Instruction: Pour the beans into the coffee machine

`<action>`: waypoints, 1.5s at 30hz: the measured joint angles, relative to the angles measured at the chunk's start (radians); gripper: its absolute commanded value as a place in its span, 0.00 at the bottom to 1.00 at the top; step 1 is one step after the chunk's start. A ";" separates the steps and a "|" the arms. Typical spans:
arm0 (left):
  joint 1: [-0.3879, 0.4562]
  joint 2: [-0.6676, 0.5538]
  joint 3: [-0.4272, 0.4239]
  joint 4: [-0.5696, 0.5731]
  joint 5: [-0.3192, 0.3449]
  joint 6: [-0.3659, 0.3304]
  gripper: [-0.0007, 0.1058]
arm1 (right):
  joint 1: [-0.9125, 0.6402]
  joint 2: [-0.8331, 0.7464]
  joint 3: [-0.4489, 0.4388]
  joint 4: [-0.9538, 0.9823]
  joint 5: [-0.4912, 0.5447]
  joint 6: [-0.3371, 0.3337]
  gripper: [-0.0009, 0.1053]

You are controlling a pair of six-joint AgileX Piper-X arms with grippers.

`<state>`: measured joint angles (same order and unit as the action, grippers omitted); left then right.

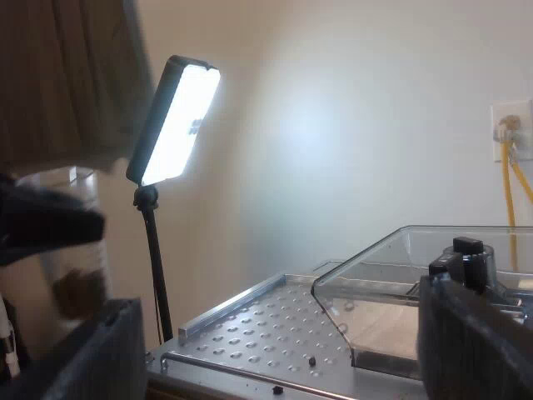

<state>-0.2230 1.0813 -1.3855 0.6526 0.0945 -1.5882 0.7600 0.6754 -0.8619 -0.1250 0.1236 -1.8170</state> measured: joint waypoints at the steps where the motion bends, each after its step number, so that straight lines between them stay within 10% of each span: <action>1: -0.008 0.015 -0.018 0.000 0.000 0.000 0.37 | 0.000 0.000 0.000 0.000 0.000 0.000 0.65; 15: -0.162 0.266 -0.304 0.056 -0.067 0.000 0.37 | 0.000 0.000 0.000 0.000 0.000 0.000 0.65; 45: -0.190 0.632 -0.696 0.110 -0.083 0.000 0.37 | 0.000 0.000 0.000 0.000 0.000 0.000 0.65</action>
<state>-0.4131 1.7137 -2.0815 0.7626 0.0114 -1.5882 0.7600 0.6754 -0.8619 -0.1250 0.1236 -1.8170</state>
